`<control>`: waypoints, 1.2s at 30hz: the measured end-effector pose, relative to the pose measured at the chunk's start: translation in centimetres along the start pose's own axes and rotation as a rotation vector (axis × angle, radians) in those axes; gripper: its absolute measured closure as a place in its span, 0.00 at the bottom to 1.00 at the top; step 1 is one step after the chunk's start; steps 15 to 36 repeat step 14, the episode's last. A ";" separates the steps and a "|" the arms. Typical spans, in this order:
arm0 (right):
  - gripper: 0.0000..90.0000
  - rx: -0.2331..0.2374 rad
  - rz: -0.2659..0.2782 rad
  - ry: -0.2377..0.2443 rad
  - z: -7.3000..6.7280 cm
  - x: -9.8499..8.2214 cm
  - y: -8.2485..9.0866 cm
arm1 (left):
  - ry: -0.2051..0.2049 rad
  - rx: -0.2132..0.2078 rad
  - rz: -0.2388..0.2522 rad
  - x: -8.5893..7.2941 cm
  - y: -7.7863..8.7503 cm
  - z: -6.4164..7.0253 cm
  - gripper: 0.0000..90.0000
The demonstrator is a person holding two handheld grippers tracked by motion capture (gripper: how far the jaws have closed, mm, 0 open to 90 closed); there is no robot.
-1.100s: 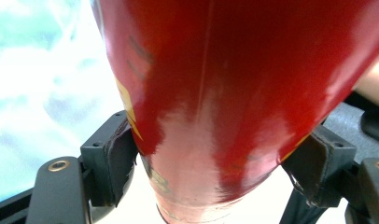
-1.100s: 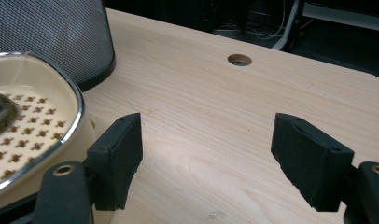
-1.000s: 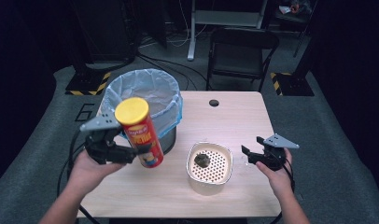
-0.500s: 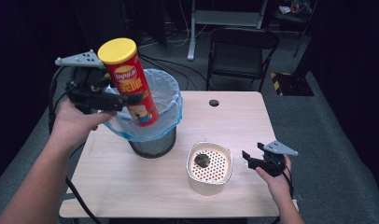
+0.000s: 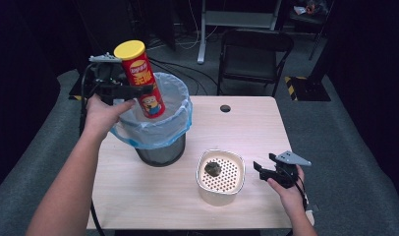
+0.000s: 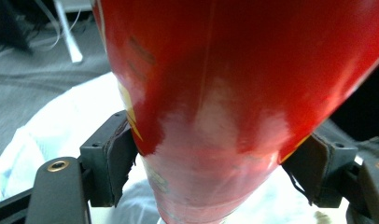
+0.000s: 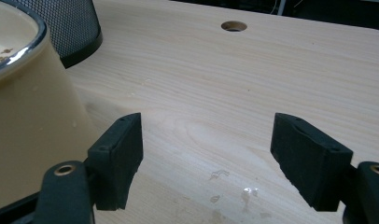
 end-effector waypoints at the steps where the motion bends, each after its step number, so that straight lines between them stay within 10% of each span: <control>1: 0.28 0.002 -0.007 0.007 0.0 -0.1 -0.1 | -0.002 0.004 -0.017 -0.4 -0.4 0.0 0.25; 10: 0.28 0.007 -0.010 -0.006 0.2 -0.5 -0.1 | 0.106 0.074 -0.017 -2.6 -0.3 -3.1 0.14; 14: 0.28 0.007 -0.013 -0.001 0.1 -0.5 -0.1 | 0.080 0.054 0.012 -3.2 1.8 -3.2 0.15; 36: 0.28 0.007 -0.013 -0.001 0.1 -0.5 -0.1 | 0.080 0.054 0.012 -3.2 1.8 -3.2 0.15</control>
Point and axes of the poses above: each handheld gripper's, and its own axes: y roughly backward along the jaws, x roughly out of its top, z roughly to its right, the point moved 10 cm from there along -y, roughly forward along the jaws, and after that the axes turned 13 degrees about x, right-handed, at the moved point
